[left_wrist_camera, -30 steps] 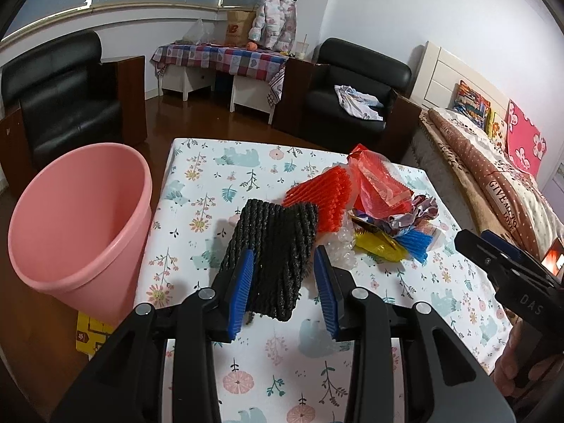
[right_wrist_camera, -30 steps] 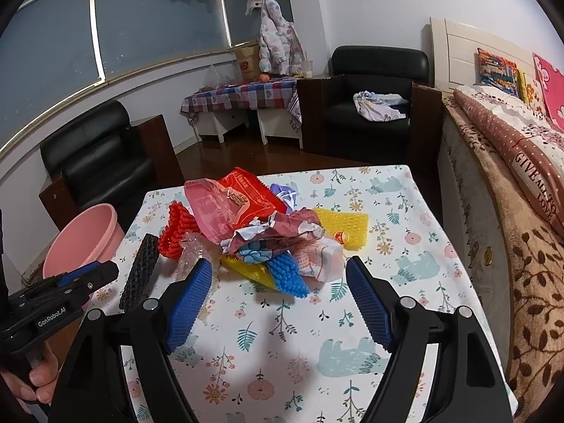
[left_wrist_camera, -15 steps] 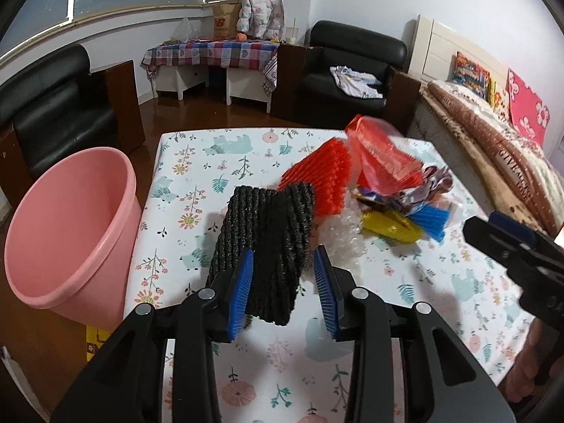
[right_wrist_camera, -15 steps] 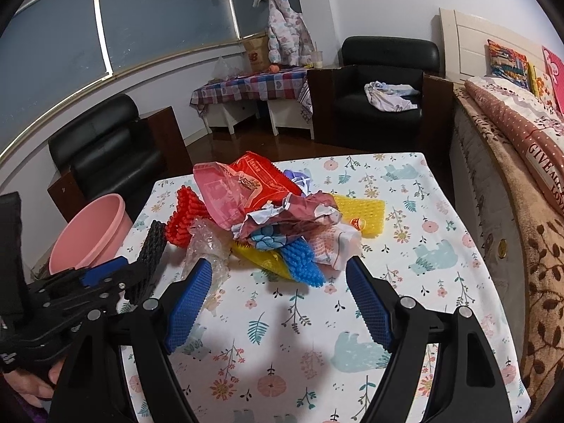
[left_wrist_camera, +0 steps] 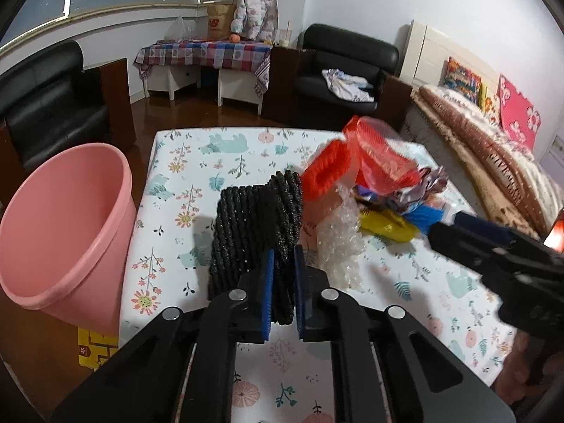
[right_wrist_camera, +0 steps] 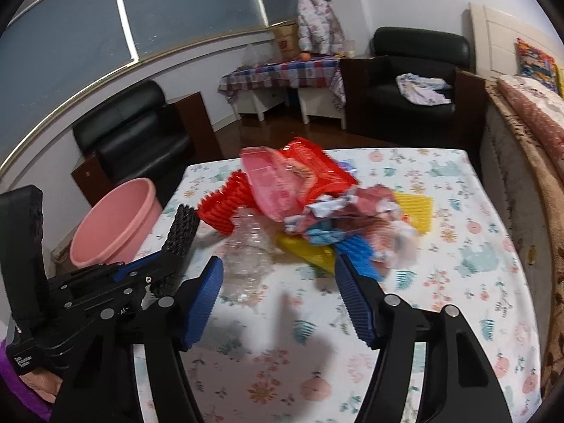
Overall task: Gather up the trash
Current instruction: 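Grasp the red spiky plastic brush with the right tool, then carry both held items over the pink bin and open both tools, then move both tools back from the bin to the table, then move the left tool toward the clear bubble wrap, then close the left tool on the bubble wrap and lift it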
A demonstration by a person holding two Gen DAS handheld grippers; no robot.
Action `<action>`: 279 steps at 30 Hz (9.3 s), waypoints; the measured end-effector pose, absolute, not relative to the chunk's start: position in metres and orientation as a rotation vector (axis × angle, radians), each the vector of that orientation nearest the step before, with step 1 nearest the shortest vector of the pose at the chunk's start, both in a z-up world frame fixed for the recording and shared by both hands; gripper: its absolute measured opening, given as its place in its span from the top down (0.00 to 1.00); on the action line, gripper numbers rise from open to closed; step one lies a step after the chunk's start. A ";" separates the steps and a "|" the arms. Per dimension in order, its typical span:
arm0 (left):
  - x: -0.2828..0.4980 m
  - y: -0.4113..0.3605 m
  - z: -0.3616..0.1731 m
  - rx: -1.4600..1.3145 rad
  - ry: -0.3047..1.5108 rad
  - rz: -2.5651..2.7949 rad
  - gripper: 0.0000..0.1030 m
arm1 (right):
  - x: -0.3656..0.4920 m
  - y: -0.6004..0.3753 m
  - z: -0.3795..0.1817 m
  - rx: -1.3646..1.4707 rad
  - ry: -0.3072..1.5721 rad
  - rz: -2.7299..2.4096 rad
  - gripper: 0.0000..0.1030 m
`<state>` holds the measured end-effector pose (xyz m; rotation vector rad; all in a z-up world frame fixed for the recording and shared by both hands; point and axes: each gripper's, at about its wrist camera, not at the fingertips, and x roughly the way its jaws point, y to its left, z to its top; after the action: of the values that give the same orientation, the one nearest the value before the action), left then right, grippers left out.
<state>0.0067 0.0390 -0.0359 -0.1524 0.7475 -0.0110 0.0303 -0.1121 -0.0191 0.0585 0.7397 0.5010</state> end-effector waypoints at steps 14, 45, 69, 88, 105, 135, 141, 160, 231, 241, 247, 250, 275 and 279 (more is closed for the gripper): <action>-0.018 0.066 -0.021 -0.211 0.689 -0.008 0.90 | 0.072 -0.063 -0.007 0.207 0.814 0.631 0.40; -0.034 0.091 -0.014 -0.269 0.645 -0.008 0.90 | 0.100 -0.036 -0.026 0.217 0.890 0.536 0.89; -0.075 0.197 0.005 -0.396 0.537 0.240 0.90 | 0.054 0.054 0.035 0.154 0.803 0.876 0.89; -0.075 0.236 -0.013 -0.502 0.598 0.279 0.71 | 0.052 0.128 0.001 0.071 0.869 0.930 0.58; -0.068 0.178 -0.003 -0.419 0.603 0.167 0.70 | 0.037 0.061 -0.009 0.066 0.840 0.825 0.52; -0.014 0.049 -0.040 -0.295 0.796 -0.075 0.71 | 0.032 -0.170 -0.033 0.095 0.687 0.225 0.50; -0.006 0.037 -0.045 -0.275 0.836 -0.069 0.71 | 0.032 -0.178 -0.034 0.092 0.673 0.214 0.50; 0.024 0.008 -0.050 -0.244 0.893 -0.061 0.71 | 0.037 -0.198 -0.036 0.084 0.659 0.180 0.43; -0.029 0.008 -0.023 -0.285 0.834 -0.109 0.70 | -0.023 -0.202 -0.011 0.169 0.677 0.300 0.34; -0.021 0.009 -0.026 -0.257 0.847 -0.120 0.70 | -0.014 -0.185 -0.024 0.158 0.730 0.351 0.34; 0.007 0.007 -0.038 -0.260 0.909 -0.147 0.70 | 0.007 -0.180 -0.032 0.154 0.753 0.371 0.34; 0.020 0.012 -0.040 -0.282 0.919 -0.122 0.70 | 0.018 -0.179 -0.033 0.139 0.752 0.371 0.34; 0.054 0.007 -0.063 -0.186 0.908 -0.013 0.76 | 0.032 -0.215 -0.046 0.223 0.756 0.337 0.34; 0.047 0.005 -0.055 -0.187 0.876 -0.028 0.80 | 0.030 -0.216 -0.045 0.229 0.748 0.346 0.34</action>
<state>0.0467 0.0049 -0.0546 -0.1867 0.8756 -0.0281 0.0302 -0.2162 -0.0448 0.2290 0.7482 0.3463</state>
